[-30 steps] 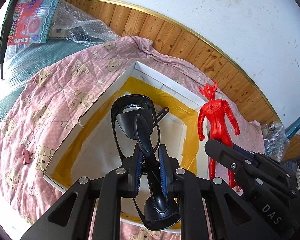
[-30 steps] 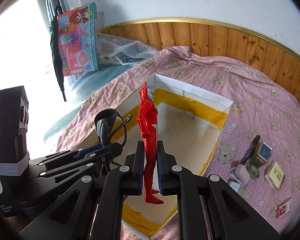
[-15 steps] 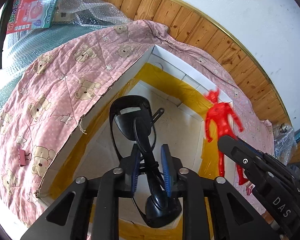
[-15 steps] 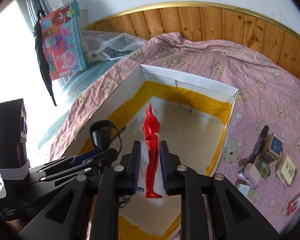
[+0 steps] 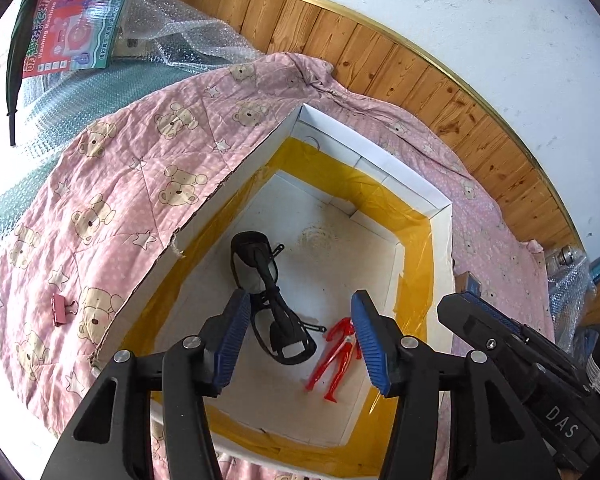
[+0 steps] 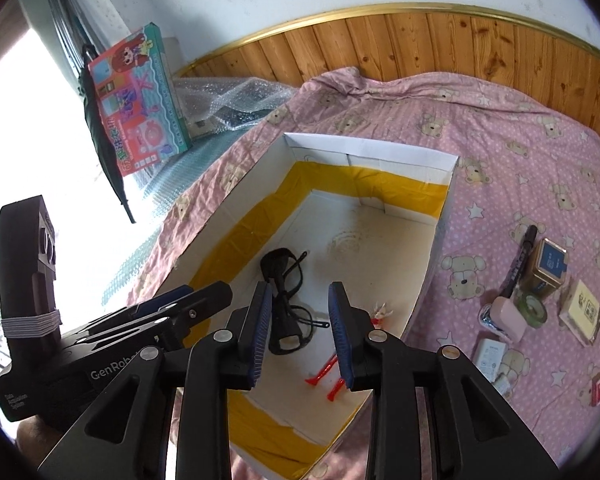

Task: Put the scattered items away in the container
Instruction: 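Lower both tools into the box and open them to release items, then withdraw both tools from the box back toward the remaining items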

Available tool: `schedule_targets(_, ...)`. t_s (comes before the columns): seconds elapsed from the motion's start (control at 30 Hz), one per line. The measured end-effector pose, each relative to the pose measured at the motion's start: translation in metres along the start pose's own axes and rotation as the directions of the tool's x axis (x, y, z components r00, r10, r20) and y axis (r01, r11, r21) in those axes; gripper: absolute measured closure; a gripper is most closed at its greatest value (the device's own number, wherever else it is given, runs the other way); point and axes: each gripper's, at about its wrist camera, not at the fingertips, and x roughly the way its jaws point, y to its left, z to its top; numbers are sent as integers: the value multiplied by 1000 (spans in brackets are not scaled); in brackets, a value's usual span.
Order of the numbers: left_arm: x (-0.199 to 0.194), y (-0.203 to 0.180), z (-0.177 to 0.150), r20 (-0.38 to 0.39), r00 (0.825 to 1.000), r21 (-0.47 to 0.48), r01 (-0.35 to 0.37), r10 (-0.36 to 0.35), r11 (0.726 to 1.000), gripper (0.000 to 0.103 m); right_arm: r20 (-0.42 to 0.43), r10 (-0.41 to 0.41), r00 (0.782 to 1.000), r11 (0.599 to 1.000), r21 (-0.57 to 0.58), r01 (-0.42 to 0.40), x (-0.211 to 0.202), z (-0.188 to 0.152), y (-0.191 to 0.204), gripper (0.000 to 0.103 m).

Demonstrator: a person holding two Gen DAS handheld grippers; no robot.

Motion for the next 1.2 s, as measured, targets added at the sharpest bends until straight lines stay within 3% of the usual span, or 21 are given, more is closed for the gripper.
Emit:
schedule_targets(0.47,-37,-38,-32,31,999,81,-20,17,997,49,71,61,996,998,12,-62,-54,-32,-5,71)
schedule_targets(1.2,-47,-121,-68,34,999,232,-42,35,972,49,156,72,985,989,116,-91,-109,-71,-67,71)
